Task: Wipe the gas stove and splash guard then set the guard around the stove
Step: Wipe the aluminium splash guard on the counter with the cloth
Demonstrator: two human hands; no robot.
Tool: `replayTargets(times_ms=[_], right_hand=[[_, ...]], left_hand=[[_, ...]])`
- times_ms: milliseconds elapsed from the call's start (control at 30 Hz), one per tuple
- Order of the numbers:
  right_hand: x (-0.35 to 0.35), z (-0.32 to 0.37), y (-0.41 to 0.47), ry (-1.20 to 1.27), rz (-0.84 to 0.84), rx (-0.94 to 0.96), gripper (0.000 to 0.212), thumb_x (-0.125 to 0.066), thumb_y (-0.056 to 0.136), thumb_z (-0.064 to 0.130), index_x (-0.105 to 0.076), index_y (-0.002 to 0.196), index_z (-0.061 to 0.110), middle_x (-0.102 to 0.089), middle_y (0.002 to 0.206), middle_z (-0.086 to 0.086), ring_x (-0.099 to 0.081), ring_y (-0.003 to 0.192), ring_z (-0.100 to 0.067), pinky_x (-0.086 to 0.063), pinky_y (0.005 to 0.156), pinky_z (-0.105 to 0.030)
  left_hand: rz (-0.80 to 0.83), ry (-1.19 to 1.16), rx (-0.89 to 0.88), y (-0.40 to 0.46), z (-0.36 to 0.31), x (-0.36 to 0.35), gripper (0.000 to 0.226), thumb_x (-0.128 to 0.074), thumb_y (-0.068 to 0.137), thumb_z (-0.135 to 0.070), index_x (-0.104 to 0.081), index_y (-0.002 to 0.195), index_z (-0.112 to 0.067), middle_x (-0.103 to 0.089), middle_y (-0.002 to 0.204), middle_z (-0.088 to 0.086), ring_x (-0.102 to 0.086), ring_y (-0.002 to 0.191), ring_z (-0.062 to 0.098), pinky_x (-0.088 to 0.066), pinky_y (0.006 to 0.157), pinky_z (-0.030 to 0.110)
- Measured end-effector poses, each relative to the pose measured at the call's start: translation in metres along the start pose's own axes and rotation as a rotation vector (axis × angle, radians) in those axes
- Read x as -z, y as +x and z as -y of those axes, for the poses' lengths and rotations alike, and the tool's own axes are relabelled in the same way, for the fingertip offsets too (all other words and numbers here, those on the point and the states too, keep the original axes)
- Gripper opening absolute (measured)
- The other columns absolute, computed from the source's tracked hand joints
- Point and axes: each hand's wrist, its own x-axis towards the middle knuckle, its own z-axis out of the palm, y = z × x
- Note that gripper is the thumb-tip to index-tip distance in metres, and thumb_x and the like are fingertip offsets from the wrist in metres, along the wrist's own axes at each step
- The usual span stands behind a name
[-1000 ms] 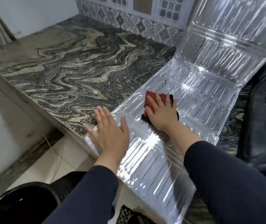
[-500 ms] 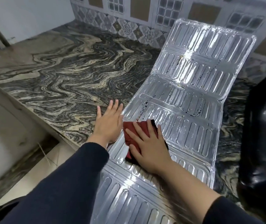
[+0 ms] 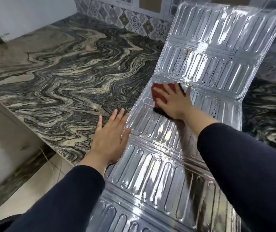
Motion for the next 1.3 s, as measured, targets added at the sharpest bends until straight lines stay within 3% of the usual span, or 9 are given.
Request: replayTargets(times_ms=[133, 267, 433, 633, 767, 900, 1133, 1300], right_hand=[[0.006, 0.006, 0.017, 0.041, 0.032, -0.149, 0.059, -0.010, 0.092, 0.061, 0.001, 0.147, 0.046, 0.009, 0.161, 0.008, 0.018, 0.145, -0.036, 0.019, 0.108, -0.065], [-0.006, 0.037, -0.026, 0.069, -0.050, 0.021, 0.055, -0.012, 0.093, 0.059, -0.007, 0.147, 0.049, 0.001, 0.161, 0.009, 0.016, 0.145, -0.037, 0.016, 0.112, -0.060], [-0.020, 0.036, -0.099, 0.051, -0.092, 0.195, 0.063, -0.010, 0.083, 0.067, -0.012, 0.144, 0.052, -0.004, 0.161, 0.013, 0.010, 0.148, -0.029, 0.014, 0.113, -0.058], [-0.021, -0.017, -0.139, 0.039, -0.061, -0.048, 0.058, -0.012, 0.090, 0.065, -0.004, 0.146, 0.051, 0.004, 0.161, 0.012, 0.015, 0.147, -0.027, 0.015, 0.113, -0.058], [-0.024, 0.018, -0.144, 0.106, -0.061, -0.076, 0.057, -0.016, 0.095, 0.058, -0.005, 0.149, 0.043, 0.005, 0.161, 0.006, 0.019, 0.145, -0.033, 0.014, 0.114, -0.058], [-0.028, 0.059, -0.143, 0.145, -0.058, -0.116, 0.058, -0.013, 0.095, 0.056, -0.007, 0.150, 0.037, 0.004, 0.162, 0.002, 0.017, 0.145, -0.037, 0.014, 0.113, -0.060], [-0.039, 0.092, -0.183, 0.217, -0.133, 0.006, 0.068, -0.004, 0.085, 0.058, -0.018, 0.148, 0.039, -0.004, 0.162, 0.005, 0.012, 0.146, -0.035, 0.017, 0.114, -0.055], [-0.040, 0.068, -0.201, 0.130, -0.109, 0.175, 0.059, -0.014, 0.087, 0.057, -0.016, 0.145, 0.048, -0.004, 0.160, 0.012, 0.015, 0.147, -0.028, 0.017, 0.113, -0.057]], left_hand=[[0.001, 0.029, 0.007, 0.002, 0.000, -0.002, 0.060, 0.003, 0.094, -0.052, 0.005, 0.150, -0.028, 0.013, 0.157, -0.014, 0.018, 0.144, 0.007, 0.006, 0.120, 0.048], [-0.006, 0.053, 0.003, 0.003, 0.000, -0.002, 0.066, 0.008, 0.090, -0.054, 0.004, 0.150, -0.028, 0.012, 0.157, -0.012, 0.016, 0.145, 0.008, 0.006, 0.119, 0.047], [0.016, 0.056, -0.002, 0.004, -0.001, 0.000, 0.059, -0.004, 0.096, -0.051, 0.002, 0.151, -0.030, 0.009, 0.159, -0.011, 0.012, 0.146, 0.009, 0.007, 0.118, 0.048], [0.065, 0.048, -0.028, 0.003, 0.001, 0.005, 0.058, -0.006, 0.097, -0.051, 0.004, 0.151, -0.032, 0.010, 0.160, -0.009, 0.012, 0.146, 0.009, 0.007, 0.118, 0.050], [0.028, 0.290, 0.038, 0.011, 0.006, 0.018, 0.057, -0.006, 0.098, -0.047, 0.007, 0.151, -0.028, 0.009, 0.161, -0.005, 0.011, 0.148, 0.015, 0.010, 0.114, 0.062], [-0.063, 0.228, 0.084, 0.016, -0.014, 0.023, 0.055, -0.011, 0.100, -0.037, -0.006, 0.152, -0.019, -0.001, 0.162, 0.000, 0.005, 0.149, 0.018, 0.009, 0.112, 0.062], [-0.014, 0.080, 0.149, 0.016, -0.033, -0.007, 0.061, -0.009, 0.098, -0.042, -0.007, 0.152, -0.013, 0.001, 0.162, 0.002, 0.004, 0.149, 0.017, 0.006, 0.114, 0.059], [-0.035, 0.061, 0.107, 0.013, -0.031, -0.009, 0.064, -0.007, 0.097, -0.047, -0.003, 0.152, -0.015, 0.003, 0.162, 0.002, 0.006, 0.149, 0.016, 0.004, 0.115, 0.056]])
